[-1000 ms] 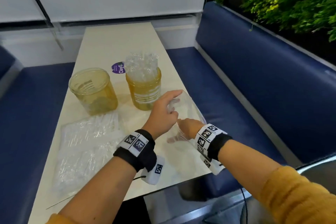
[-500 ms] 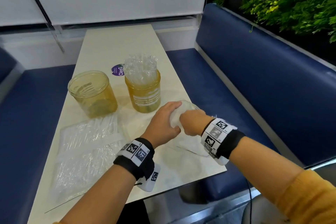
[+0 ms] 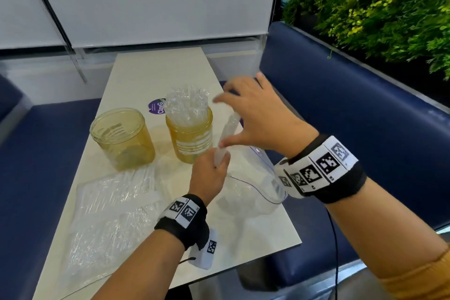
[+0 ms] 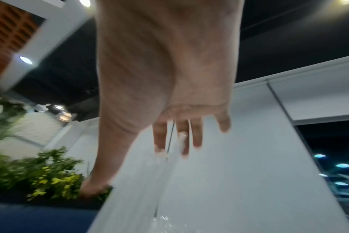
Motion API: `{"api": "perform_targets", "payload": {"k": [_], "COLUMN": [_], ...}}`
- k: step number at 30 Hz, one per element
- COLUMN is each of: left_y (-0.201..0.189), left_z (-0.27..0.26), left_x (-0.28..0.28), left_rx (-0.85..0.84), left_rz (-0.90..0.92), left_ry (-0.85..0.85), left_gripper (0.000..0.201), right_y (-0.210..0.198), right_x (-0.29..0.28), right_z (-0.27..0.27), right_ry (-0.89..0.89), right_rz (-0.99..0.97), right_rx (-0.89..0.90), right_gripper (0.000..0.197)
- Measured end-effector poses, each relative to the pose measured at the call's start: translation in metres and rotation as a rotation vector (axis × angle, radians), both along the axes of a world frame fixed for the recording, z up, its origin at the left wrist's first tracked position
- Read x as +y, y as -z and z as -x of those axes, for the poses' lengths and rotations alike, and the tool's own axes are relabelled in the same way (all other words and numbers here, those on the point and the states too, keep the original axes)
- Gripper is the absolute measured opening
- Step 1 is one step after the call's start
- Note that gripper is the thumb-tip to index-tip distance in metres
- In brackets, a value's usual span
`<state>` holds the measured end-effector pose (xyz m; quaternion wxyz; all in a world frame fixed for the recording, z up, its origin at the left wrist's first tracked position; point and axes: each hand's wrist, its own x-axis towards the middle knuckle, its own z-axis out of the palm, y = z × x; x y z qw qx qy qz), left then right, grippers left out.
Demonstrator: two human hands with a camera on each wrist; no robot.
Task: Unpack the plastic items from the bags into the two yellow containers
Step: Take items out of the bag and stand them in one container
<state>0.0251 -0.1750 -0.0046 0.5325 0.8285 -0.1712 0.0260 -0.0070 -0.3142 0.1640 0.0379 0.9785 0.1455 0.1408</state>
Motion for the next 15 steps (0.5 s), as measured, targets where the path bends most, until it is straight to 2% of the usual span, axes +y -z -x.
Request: {"api": "perform_targets", "payload": {"k": [2, 3, 4, 5, 7, 9, 10, 13, 15], "left_y": [0.001, 0.001, -0.002, -0.003, -0.006, -0.006, -0.005, -0.008, -0.009], "left_z": [-0.003, -0.005, -0.006, -0.007, -0.011, -0.015, -0.015, -0.014, -0.013], "left_x": [0.006, 0.008, 0.009, 0.011, 0.014, 0.017, 0.019, 0.028, 0.034], "left_rx": [0.062, 0.072, 0.071, 0.064, 0.036, 0.033, 0.041, 0.056, 0.086], "left_rz": [0.107, 0.140, 0.166, 0.178, 0.183, 0.192, 0.197, 0.201, 0.188], "left_ry": [-0.075, -0.094, -0.094, -0.085, -0.069, -0.051, -0.044, -0.004, 0.022], "left_gripper": [0.035, 0.036, 0.035, 0.032, 0.022, 0.021, 0.024, 0.031, 0.037], "right_y": [0.007, 0.012, 0.020, 0.028, 0.047, 0.065, 0.070, 0.084, 0.089], "right_x": [-0.004, -0.001, 0.004, 0.008, 0.016, 0.025, 0.030, 0.040, 0.043], "right_z": [-0.003, -0.004, -0.006, -0.009, -0.014, -0.019, -0.021, -0.026, -0.028], "right_ry": [-0.051, -0.038, -0.005, 0.021, 0.024, 0.007, 0.008, 0.024, 0.019], "right_rz": [-0.479, -0.715, -0.874, -0.939, -0.891, -0.797, -0.761, -0.672, -0.693], "right_rx": [-0.071, -0.024, 0.065, 0.169, 0.349, 0.410, 0.403, 0.348, 0.332], "right_gripper": [0.114, 0.123, 0.126, 0.123, 0.102, 0.072, 0.066, 0.077, 0.074]}}
